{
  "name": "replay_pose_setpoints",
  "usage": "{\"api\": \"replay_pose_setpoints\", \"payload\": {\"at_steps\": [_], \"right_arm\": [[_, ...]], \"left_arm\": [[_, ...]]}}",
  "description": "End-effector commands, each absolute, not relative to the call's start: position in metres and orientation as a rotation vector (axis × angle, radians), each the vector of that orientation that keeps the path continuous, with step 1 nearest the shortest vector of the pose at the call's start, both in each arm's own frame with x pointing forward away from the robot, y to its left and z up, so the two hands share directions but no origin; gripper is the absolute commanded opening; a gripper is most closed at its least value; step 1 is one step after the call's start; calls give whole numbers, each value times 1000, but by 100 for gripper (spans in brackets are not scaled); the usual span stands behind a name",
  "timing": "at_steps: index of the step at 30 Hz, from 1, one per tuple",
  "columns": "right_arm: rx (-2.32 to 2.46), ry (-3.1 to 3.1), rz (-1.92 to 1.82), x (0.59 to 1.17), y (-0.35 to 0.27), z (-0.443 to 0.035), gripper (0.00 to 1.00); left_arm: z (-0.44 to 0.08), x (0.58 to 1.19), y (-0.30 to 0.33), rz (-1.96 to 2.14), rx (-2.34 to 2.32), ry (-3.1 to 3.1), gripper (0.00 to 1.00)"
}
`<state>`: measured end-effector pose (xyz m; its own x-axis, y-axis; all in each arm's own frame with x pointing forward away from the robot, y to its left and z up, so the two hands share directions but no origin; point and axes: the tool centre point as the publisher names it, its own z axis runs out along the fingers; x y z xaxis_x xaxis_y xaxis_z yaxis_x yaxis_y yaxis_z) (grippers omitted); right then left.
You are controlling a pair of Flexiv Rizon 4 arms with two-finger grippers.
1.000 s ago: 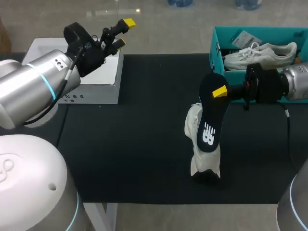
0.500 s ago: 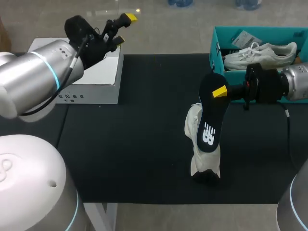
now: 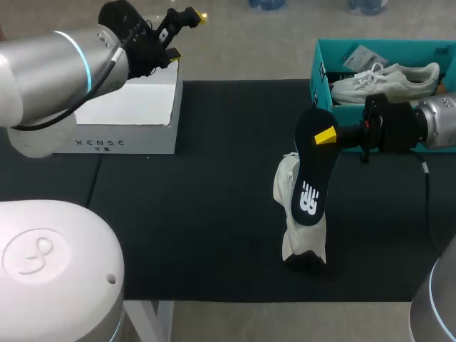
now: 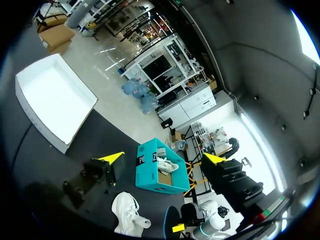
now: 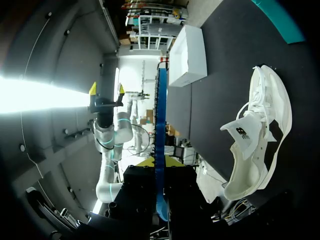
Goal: Take the shoe out of the shoebox, open the shoe tongue, remove and reinsert the insole, then place the shoe into the shoebox
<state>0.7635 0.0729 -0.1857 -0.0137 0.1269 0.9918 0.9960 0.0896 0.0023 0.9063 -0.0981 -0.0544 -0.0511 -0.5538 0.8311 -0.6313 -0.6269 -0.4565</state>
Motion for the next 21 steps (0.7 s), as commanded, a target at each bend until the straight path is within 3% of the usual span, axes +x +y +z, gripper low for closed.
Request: {"api": "replay_pose_setpoints", "payload": {"at_steps": [1, 13, 21], "right_arm": [[-1233, -1350, -1085, 763, 73, -186, 0], [-1233, -1350, -1085, 763, 73, -186, 0], [-1233, -1350, -1085, 763, 73, -186, 0]], "left_arm": [[-50, 909, -91, 681, 1506, -1687, 100], [-61, 904, -93, 222, 1375, -1867, 100], [-82, 889, -81, 7, 963, -2238, 100]]}}
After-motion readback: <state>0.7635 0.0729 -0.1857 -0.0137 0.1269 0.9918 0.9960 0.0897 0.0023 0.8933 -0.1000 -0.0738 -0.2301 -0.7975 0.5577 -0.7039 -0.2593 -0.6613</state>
